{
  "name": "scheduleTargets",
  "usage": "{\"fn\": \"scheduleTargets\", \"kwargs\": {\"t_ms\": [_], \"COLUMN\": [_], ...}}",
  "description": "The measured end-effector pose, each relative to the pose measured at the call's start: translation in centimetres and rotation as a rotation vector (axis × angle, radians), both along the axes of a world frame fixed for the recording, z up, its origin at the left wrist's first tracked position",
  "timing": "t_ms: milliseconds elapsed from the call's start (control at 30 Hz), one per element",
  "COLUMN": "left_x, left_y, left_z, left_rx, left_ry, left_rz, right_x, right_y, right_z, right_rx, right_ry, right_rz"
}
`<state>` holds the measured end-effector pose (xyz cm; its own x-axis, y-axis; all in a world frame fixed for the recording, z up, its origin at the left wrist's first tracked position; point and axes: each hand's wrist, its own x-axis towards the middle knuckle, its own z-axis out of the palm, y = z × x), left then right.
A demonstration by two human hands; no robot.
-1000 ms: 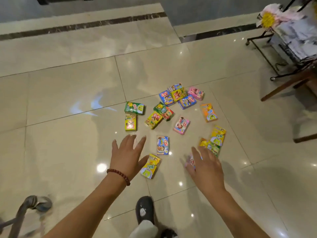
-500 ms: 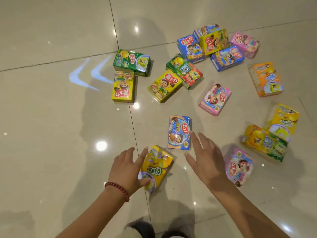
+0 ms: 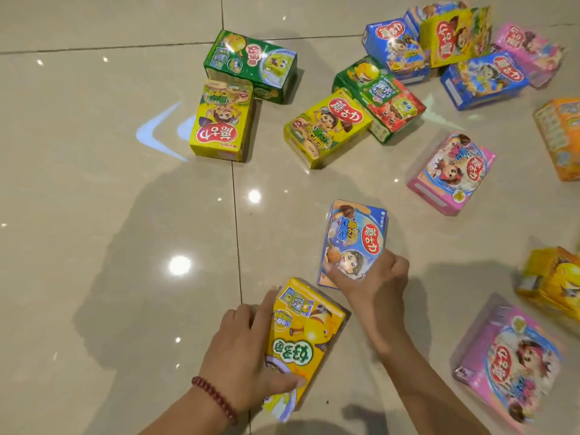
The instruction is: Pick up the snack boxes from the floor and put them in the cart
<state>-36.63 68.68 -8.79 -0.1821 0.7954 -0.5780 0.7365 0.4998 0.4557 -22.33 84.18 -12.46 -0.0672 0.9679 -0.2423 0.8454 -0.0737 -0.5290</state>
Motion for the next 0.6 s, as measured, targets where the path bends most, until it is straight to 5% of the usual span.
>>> {"fn": "scheduleTargets", "kwargs": {"t_ms": [400, 600], "left_x": [-1.1, -2.1], "left_y": [-2.3, -2.9], "left_z": [0.1, 9.8], "left_rx": [0.100, 0.217], "left_ry": [-0.375, -0.393], "left_rz": [0.401, 0.734], "right_x": [0.5, 3.0], "right_y": [0.6, -3.4], "right_z": [4.0, 15.4], "right_rx": [-0.118, -0.237], "right_ry": [0.230, 0.262], "right_rz": [0.144, 0.144]}}
